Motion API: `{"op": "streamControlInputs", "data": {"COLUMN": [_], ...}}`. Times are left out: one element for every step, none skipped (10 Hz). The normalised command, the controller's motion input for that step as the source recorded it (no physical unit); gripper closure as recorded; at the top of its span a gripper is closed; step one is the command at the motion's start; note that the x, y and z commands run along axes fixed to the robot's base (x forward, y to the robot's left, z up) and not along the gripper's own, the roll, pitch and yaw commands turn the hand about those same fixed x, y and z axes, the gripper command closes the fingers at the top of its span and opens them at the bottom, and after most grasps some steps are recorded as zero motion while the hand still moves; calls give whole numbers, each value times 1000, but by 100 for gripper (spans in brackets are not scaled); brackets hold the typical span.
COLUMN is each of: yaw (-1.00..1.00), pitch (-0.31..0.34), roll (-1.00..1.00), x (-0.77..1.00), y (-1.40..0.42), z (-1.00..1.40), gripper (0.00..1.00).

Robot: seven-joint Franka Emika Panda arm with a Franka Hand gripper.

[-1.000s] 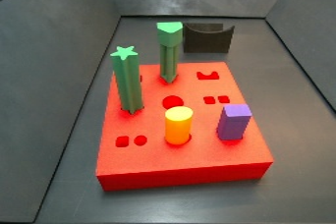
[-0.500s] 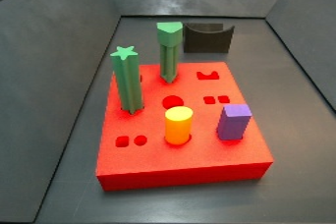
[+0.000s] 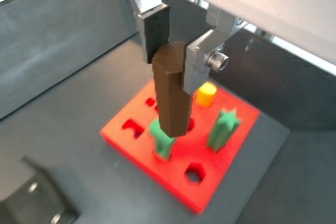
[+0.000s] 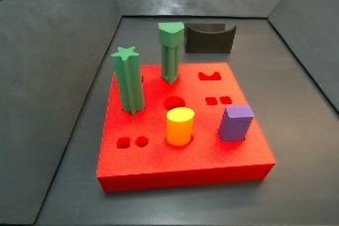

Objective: Pick up the hexagon object. Move up. Move to above the board. Insert the hexagon object.
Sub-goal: Move to above the board, then insert the hexagon object.

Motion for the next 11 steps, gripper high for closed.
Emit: {"op": "streamControlInputs", "data": {"yaw": [6, 6, 9, 0, 0, 0, 0, 0, 0, 0, 9], "pitch": [121, 121, 111, 3, 0, 0, -27, -90, -117, -117, -126], "roll": [9, 15, 23, 0, 0, 19, 46, 76, 40, 9, 0], "x": [145, 123, 85, -14, -300, -389, -494, -477, -360, -174, -69], "y": [-545, -391, -198, 0, 226, 309, 309, 203, 106, 0, 0], "z": [42, 40, 35, 0, -43, -257, -623, -940, -1000, -1000, -1000], "gripper": [100, 100, 100, 100, 100, 100, 100, 100, 100, 100, 100]}}
